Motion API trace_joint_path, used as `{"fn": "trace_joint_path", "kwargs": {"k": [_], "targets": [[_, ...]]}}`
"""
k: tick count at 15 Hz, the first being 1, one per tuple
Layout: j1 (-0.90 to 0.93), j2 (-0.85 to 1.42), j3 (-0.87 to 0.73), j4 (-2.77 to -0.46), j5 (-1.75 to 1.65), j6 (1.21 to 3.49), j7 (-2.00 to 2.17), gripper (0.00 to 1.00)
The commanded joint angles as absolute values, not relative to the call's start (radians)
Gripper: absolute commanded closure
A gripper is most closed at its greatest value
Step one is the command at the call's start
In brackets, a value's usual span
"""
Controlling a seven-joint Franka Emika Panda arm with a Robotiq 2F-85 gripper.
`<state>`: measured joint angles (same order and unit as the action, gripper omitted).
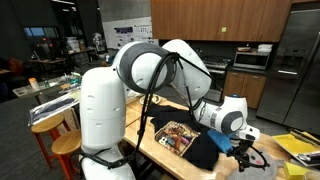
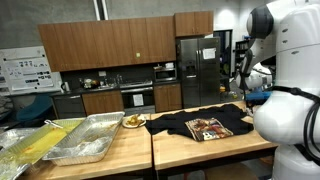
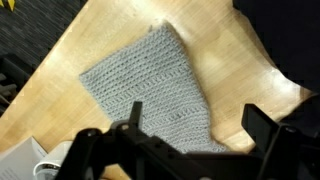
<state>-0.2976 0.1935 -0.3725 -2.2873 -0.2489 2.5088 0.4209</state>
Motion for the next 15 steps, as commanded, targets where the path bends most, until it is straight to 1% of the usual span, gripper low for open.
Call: {"fn": "trace_joint_path", "kwargs": {"k": [1,5,8,12,15], "targets": [[-0.271,0.194,-0.399,-2.294,-0.303,2.565,0.491,0.0],[-0.239,0.229,-0.422,-2.269,-0.374,2.667,0.601,0.0],[-0.231,0.264,-0.412,-2.248,-0.332,2.726,0.58,0.0],[-0.206,0.323,-0.437,-2.2,-0.322,2.8,0.599,0.0],[-0.205,0.364,-0.435,-2.162,-0.243,2.835,0.581,0.0]]}}
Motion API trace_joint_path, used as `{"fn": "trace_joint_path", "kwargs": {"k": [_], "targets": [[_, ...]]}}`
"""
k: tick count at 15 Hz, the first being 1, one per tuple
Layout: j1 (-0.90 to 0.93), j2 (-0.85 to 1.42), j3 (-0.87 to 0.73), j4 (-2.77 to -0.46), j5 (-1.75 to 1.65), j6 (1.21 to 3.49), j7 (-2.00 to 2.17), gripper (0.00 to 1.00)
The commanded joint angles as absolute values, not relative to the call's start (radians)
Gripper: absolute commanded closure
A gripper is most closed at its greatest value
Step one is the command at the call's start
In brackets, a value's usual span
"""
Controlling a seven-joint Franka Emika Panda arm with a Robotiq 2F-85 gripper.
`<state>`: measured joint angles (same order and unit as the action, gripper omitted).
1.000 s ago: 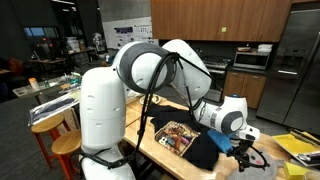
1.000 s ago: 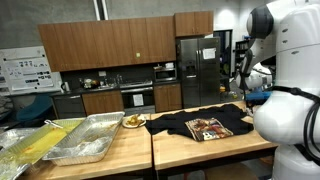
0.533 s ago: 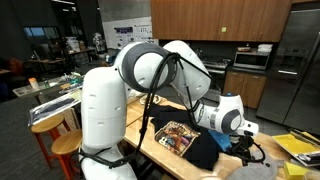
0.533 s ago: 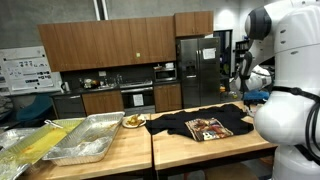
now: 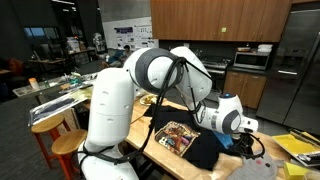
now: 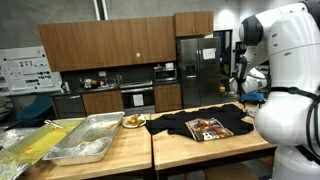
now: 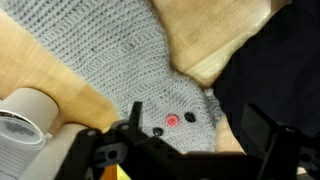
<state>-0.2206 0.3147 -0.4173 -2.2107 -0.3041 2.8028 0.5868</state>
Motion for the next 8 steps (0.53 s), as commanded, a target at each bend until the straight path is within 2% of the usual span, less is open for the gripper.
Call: {"fn": "trace_joint_path", "kwargs": {"k": [1,8], "targets": [[-0.209,0.376,-0.428,-2.152,-0.209,2.842,0.568,0.0],[-0.233,0.448,-0.363,-2.077,0.0,2.871,0.433,0.0]]}}
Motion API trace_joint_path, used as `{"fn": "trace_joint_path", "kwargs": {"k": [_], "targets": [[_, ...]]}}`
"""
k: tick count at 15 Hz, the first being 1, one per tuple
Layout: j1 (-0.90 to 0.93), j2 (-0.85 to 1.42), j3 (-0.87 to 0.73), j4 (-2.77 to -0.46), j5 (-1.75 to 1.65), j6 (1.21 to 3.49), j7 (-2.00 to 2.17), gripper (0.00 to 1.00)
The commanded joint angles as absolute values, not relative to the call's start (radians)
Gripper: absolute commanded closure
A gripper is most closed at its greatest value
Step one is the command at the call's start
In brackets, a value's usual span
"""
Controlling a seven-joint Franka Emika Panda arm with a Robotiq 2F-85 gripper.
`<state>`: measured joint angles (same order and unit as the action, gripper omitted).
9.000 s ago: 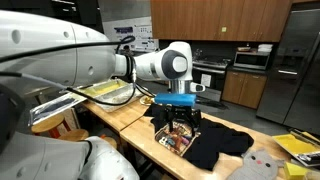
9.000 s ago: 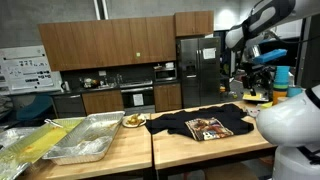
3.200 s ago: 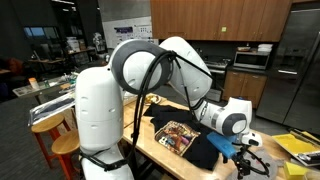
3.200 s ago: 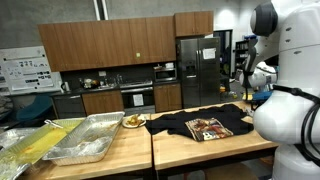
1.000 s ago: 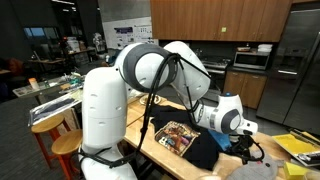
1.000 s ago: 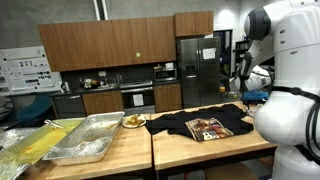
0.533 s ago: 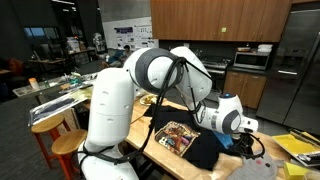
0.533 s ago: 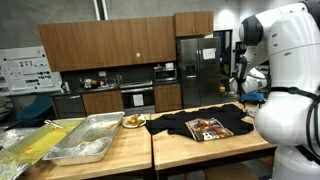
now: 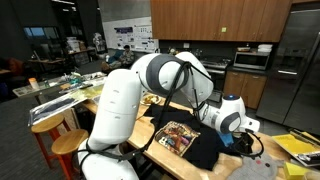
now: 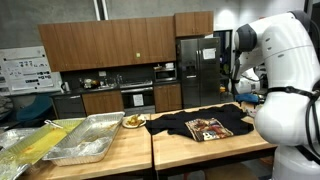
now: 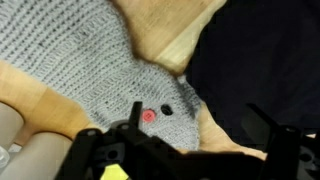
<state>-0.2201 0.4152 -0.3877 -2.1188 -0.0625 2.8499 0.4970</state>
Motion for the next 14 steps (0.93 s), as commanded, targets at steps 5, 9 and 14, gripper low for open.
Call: {"fn": "trace_joint_path", "kwargs": {"k": [5,9,14], "targets": [[-0.227,0.494,-0.347,-2.011,0.039,2.882,0.372,0.0],[-0.232,0.537,-0.336,-1.965,0.051,2.86,0.351,0.0],[-0.241,0.597,-0.324,-1.923,0.065,2.831,0.337,0.0]]}}
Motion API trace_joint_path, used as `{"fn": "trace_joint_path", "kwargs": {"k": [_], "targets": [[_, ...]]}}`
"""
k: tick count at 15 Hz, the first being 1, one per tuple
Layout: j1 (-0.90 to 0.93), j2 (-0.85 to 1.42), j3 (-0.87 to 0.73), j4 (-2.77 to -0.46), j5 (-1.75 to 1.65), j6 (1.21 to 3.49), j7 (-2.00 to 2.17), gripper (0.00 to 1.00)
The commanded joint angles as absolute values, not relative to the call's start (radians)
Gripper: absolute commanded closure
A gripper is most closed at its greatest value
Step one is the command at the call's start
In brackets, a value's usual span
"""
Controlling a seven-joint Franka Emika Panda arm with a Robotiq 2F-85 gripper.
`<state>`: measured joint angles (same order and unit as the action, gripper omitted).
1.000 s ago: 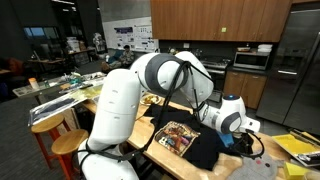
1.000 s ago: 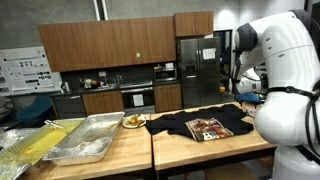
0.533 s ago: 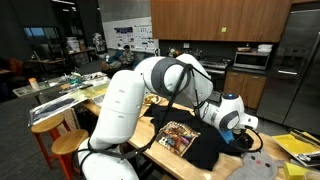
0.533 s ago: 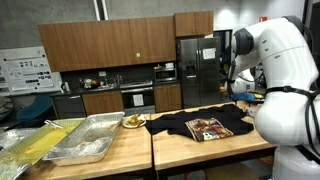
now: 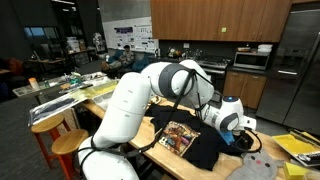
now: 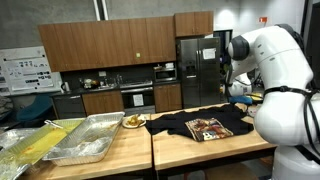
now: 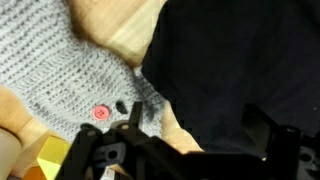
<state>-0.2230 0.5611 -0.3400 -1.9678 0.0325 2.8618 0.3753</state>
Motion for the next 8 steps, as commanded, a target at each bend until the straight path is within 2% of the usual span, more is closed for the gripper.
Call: {"fn": "trace_joint_path", "kwargs": {"k": [1,8], "targets": [[-0.243,0.607,-0.321,-1.914,0.068,2.827,0.335,0.0],[-0.254,0.655,-0.31,-1.876,0.084,2.802,0.325,0.0]]}}
